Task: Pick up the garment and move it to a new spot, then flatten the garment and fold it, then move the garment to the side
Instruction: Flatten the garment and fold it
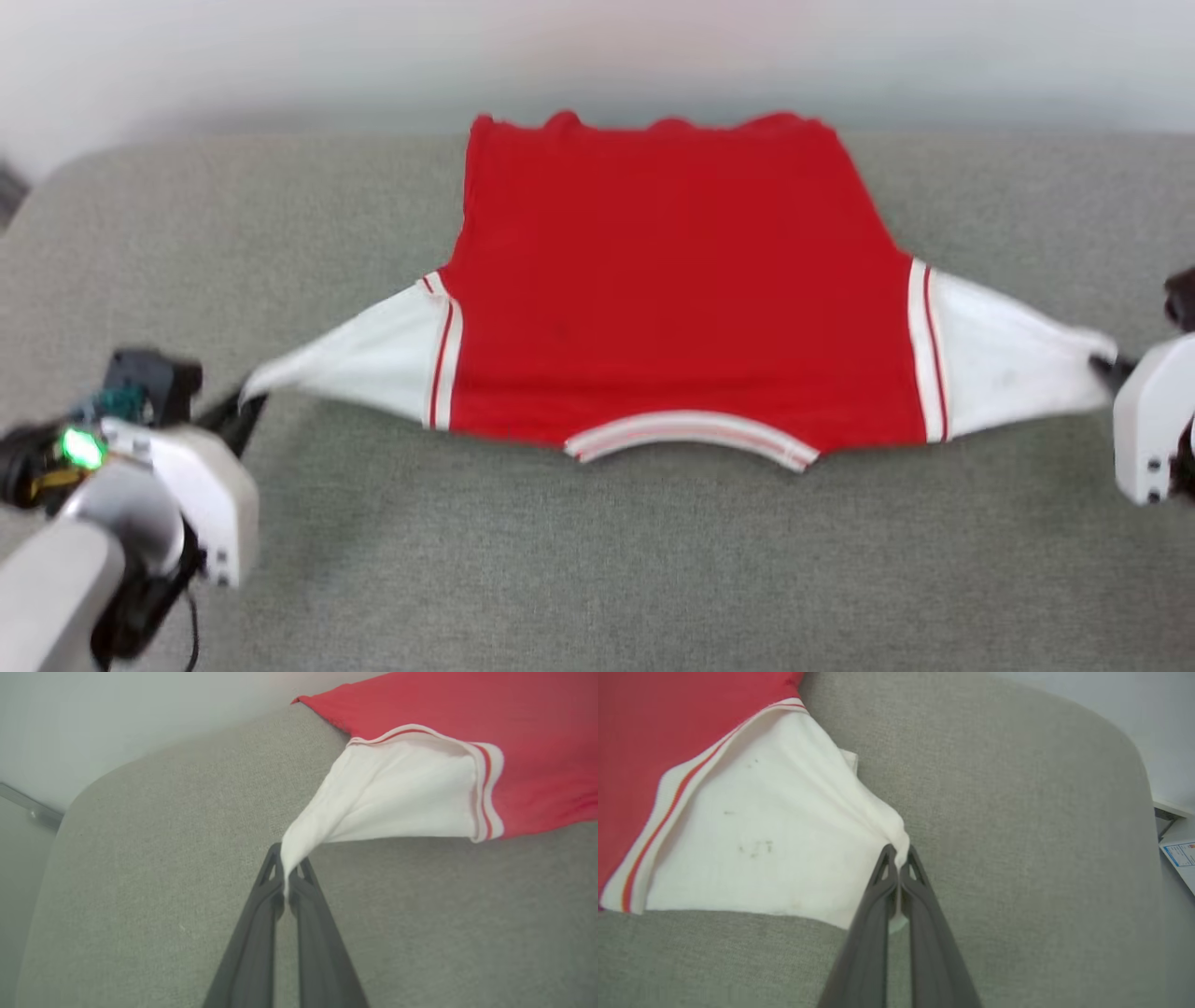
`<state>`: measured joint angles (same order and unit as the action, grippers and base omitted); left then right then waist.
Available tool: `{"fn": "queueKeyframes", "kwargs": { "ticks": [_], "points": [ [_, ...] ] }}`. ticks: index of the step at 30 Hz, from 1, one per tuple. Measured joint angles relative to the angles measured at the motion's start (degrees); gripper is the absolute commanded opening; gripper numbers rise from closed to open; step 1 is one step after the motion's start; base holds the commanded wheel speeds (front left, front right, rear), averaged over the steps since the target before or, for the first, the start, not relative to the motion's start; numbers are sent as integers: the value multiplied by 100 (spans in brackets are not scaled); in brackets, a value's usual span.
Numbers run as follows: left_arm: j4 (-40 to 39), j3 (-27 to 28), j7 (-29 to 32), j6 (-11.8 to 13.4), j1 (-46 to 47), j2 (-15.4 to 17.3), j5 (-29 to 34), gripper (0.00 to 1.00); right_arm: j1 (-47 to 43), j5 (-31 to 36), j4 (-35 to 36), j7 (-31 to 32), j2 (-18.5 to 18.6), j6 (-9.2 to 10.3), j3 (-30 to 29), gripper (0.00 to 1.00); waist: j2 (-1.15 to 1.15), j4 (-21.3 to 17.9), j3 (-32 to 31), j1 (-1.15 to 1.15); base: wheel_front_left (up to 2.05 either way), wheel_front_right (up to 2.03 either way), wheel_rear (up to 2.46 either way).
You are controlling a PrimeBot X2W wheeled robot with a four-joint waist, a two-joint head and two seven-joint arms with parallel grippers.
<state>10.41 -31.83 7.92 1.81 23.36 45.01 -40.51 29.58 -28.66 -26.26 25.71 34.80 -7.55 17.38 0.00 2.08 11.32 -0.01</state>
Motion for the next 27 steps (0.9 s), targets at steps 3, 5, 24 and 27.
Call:
{"fn": "queueKeyframes", "kwargs": {
  "ticks": [3, 5, 24, 27],
  "points": [
    [-344, -30, 253, 118, -547, 222, -232, 0, -443, -125, 291, 327, -29, 0, -197, 0, 0, -26, -218, 0, 0, 0, 0],
    [-535, -46, 399, 200, -928, 336, -405, 0, -742, -157, 486, 583, -26, 0, -369, 0, 0, -41, -345, 0, 0, 0, 0],
    [-1759, -208, 994, 773, -2713, 812, -1219, 0, -3597, -70, 2694, 2627, -631, 2, -2306, 0, 0, 28, -635, 0, 0, 0, 0],
    [-1887, -167, 945, 726, -2622, 650, -1300, 0, -3625, 35, 2918, 2653, -650, 2, -2404, 73, 0, 63, -562, 0, 0, 0, 0]
  ]
}}
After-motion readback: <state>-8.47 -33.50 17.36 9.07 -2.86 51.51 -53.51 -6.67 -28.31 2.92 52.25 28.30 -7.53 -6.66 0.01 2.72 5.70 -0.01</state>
